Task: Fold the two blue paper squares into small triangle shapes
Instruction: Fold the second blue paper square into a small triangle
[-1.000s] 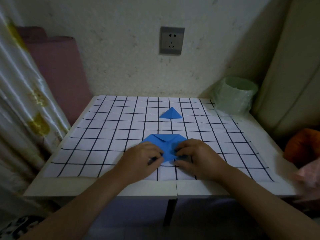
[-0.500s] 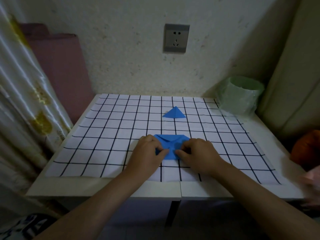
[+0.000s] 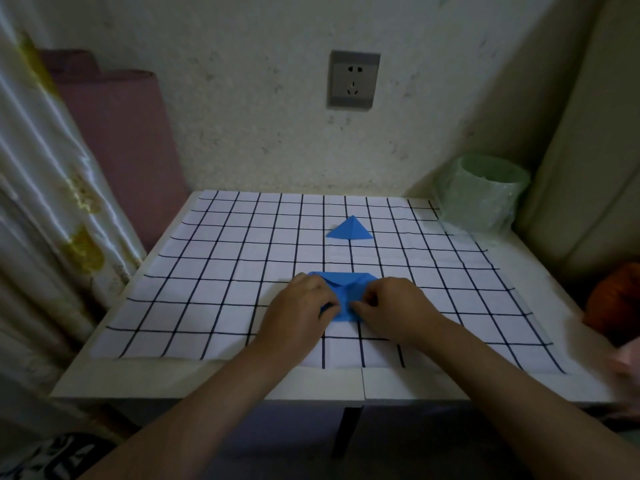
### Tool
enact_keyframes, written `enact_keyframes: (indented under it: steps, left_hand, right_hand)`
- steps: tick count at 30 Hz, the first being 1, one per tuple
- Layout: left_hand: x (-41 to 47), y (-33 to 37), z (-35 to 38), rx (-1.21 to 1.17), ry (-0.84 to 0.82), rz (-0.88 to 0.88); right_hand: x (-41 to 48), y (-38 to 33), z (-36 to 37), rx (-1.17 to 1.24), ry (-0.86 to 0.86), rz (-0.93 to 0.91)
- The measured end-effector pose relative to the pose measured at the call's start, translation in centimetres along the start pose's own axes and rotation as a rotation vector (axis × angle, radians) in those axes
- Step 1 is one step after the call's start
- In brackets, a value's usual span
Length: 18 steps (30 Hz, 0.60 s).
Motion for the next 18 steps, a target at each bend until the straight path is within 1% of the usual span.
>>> enact_keyframes:
  steps: [3, 5, 11, 14, 18]
  left_hand:
    - [-0.6, 0.6, -0.4, 0.037, -0.082, 0.127]
    - [-1.3, 0.6, -0.5, 0.049, -0.139, 0.165]
    - [-2.7, 0.7, -0.7, 0.091, -0.217, 0.142]
    - [-3.0, 0.8, -0.7, 0.109, -0.211, 0.134]
    - [-3.0, 0.6, -0.6, 0.07, -0.213, 0.113]
  right_hand:
    - [0.3, 0.2, 0.1, 0.004, -0.005, 0.025]
    - [0.4, 0.2, 0.2, -0.004, -0.016, 0.034]
    - [0.3, 0.2, 0.1, -0.018, 0.0, 0.043]
    - [-0.1, 0.1, 0.0, -0.022, 0.032, 0.049]
    - [-0.7, -0.1, -0.1, -0.031, 0.112, 0.014]
Point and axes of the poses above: each hand's wrist, its own x-axis towards the middle knuckle, its own z-axis out of the palm, y = z × x, the point moved 5 cm from there along x, towards the middle knuckle, and after that the axes turned 10 degrees about -x, right-handed, at the moved point
